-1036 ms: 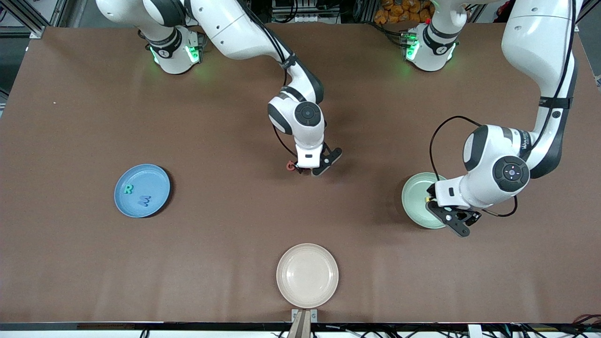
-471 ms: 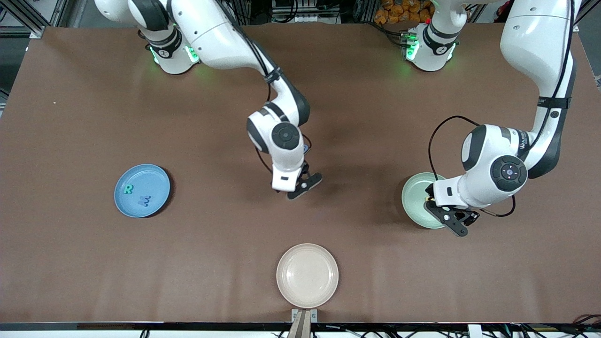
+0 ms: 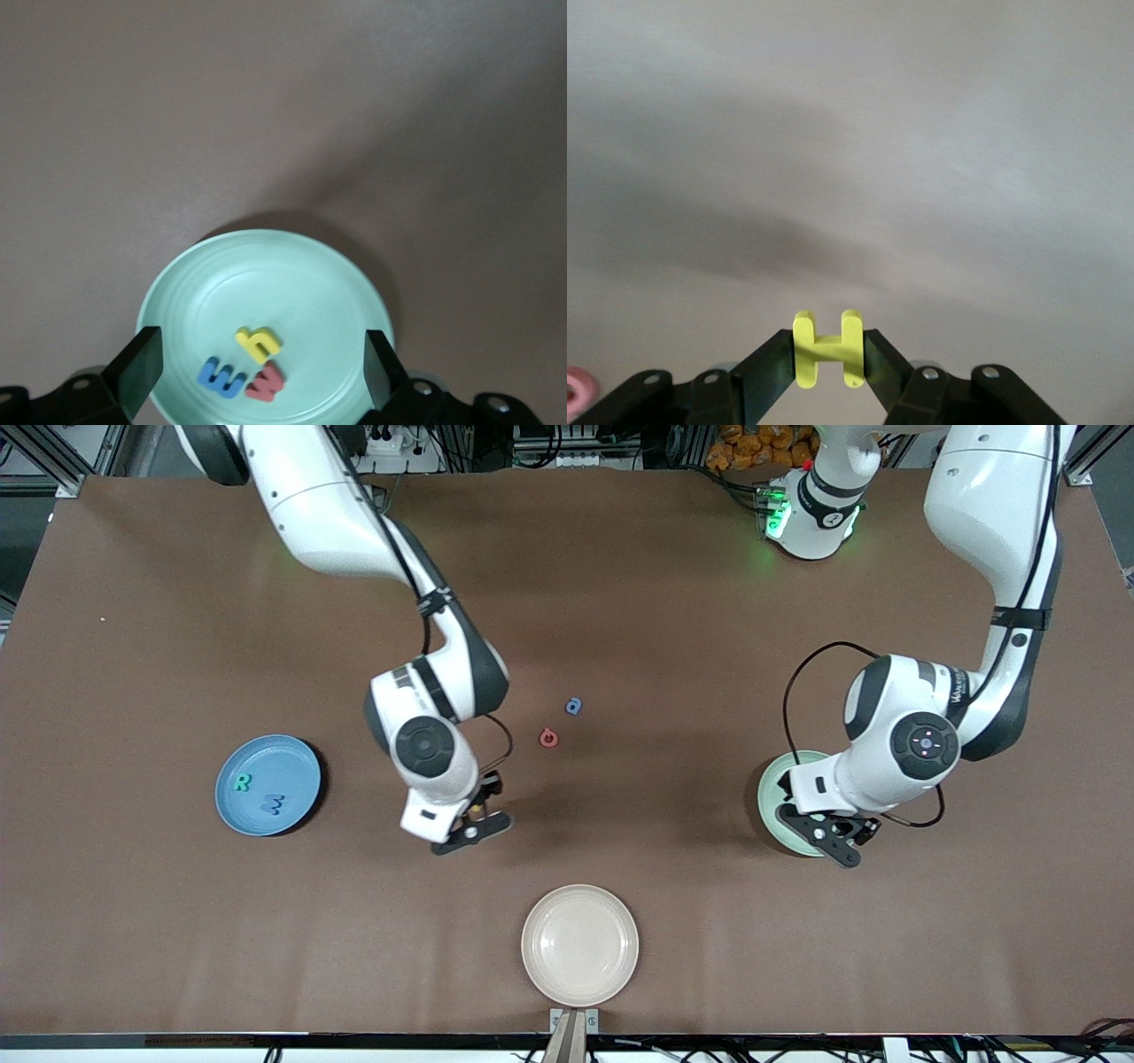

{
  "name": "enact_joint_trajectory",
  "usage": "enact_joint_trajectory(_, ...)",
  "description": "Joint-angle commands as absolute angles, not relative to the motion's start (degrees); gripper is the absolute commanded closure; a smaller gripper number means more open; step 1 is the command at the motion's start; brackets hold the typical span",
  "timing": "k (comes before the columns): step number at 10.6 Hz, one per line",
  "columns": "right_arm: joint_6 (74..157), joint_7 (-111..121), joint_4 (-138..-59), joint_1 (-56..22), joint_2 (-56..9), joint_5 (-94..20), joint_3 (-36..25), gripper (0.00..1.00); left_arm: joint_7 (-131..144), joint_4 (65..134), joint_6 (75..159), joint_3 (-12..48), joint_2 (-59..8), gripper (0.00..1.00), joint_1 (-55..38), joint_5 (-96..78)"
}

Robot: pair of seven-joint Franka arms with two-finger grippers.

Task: Sort uppercase to blue plate, lowercase to green plate
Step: 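Release the H on the blue plate while the left gripper reaches the letters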

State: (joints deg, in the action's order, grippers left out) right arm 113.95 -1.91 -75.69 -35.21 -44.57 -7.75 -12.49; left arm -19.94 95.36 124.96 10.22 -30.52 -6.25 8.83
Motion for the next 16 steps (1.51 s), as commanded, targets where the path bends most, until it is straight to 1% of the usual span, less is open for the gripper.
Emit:
enact_joint_trajectory(1, 112.76, 2.42, -80.48, -31.75, -40.62, -6.94, -13.26, 1.0, -16.36, 95.71, 123.14, 10.1, -29.27, 0.0, -7.99, 7.47)
enact_joint_trajectory(4, 113.38, 11.93, -86.64, -26.04, -35.52, -6.94, -13.36, 1.0, -6.1, 95.89, 122.78, 12.64, -29.35, 0.0, -11.59, 7.56)
enact_joint_trajectory(7, 113.29, 21.33, -88.85, -18.92, -35.07, -7.03, -13.36, 1.0, 0.96, 96.15, 122.96, 14.76, -31.1, 0.0, -17.21, 8.52)
enact_joint_trajectory(8, 113.29, 24.05, -89.38, -16.72, -35.33, -7.21, -13.36, 1.0, 0.79, 96.15, 123.13, 15.9, -32.07, 0.0, -17.84, 9.83)
enact_joint_trajectory(9, 113.2, 27.04, -90.25, -14.61, -35.42, -7.38, -13.27, 1.0, 1.75, 96.07, 123.66, 18.69, -33.39, 0.0, -18.19, 11.32)
enact_joint_trajectory(11, 112.5, 30.22, -91.75, -11.53, -35.33, -7.38, -13.27, 1.0, 2.98, 96.24, 124.98, 19.86, -35.06, 0.0, -20.46, 12.57)
enact_joint_trajectory(12, 112.5, 30.84, -92.54, -10.3, -35.42, -7.56, -13.27, 0.72, 3.68, 96.15, 125.15, 20.47, -35.59, 0.0, -21.87, 12.57)
enact_joint_trajectory(13, 111.89, 30.76, -92.55, -9.33, -35.85, -7.65, -13.18, 0.01, 4.74, 96.07, 125.94, 20.57, -36.12, 0.0, -22.84, 12.57)
enact_joint_trajectory(16, 110.74, 30.5, -92.55, -9.4, -35.86, -7.65, -13.1, 0.0, 8.59, 95.89, 127.53, 20.57, -37.26, 0.0, -25.66, 12.39)
